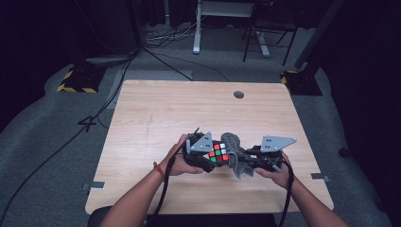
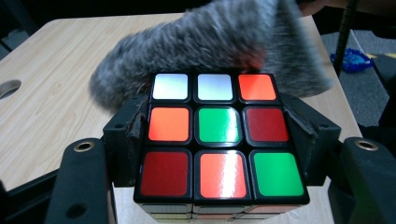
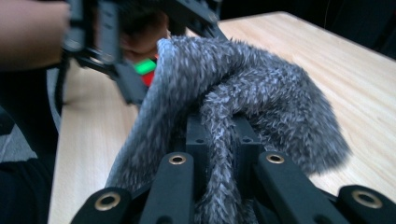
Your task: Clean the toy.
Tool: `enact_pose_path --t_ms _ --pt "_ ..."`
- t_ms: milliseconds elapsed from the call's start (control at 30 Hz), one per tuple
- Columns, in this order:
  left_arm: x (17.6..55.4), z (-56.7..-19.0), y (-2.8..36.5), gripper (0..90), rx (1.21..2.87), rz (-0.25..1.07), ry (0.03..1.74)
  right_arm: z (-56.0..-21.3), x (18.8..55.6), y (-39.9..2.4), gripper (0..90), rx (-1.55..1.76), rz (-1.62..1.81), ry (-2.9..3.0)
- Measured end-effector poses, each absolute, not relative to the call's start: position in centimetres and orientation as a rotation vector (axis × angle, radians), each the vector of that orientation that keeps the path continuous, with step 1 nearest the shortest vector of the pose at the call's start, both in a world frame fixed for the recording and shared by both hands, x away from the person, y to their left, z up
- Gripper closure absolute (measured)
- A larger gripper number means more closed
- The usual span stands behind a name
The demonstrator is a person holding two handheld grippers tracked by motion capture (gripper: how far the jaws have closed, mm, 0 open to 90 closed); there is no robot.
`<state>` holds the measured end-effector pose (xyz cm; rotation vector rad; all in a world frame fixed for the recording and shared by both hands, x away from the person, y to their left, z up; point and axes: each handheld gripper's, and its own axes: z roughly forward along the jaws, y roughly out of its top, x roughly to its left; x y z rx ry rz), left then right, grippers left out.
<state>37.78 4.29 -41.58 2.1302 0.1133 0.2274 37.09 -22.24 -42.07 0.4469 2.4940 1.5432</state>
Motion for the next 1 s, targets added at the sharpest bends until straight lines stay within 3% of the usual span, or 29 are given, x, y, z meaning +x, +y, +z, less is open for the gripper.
enact_pose_path --t_ms 167,533,800,1000 --pt "37.4 -41.5 4.1 33.7 2.138 0.245 0.097 -43.5 38.0 -21.9 81.3 0.505 1.487 2.544" --pt "37.8 -41.8 4.1 33.8 2.147 0.241 0.116 -41.4 36.3 -22.0 81.4 0.41 1.593 2.419" --pt "37.6 -40.9 4.7 33.8 2.073 0.24 0.104 -44.2 38.3 -21.7 81.4 0.498 1.35 2.593" --pt "37.6 -40.9 4.7 33.7 2.052 0.228 0.093 -44.7 38.2 -21.1 81.3 0.441 1.421 2.667"
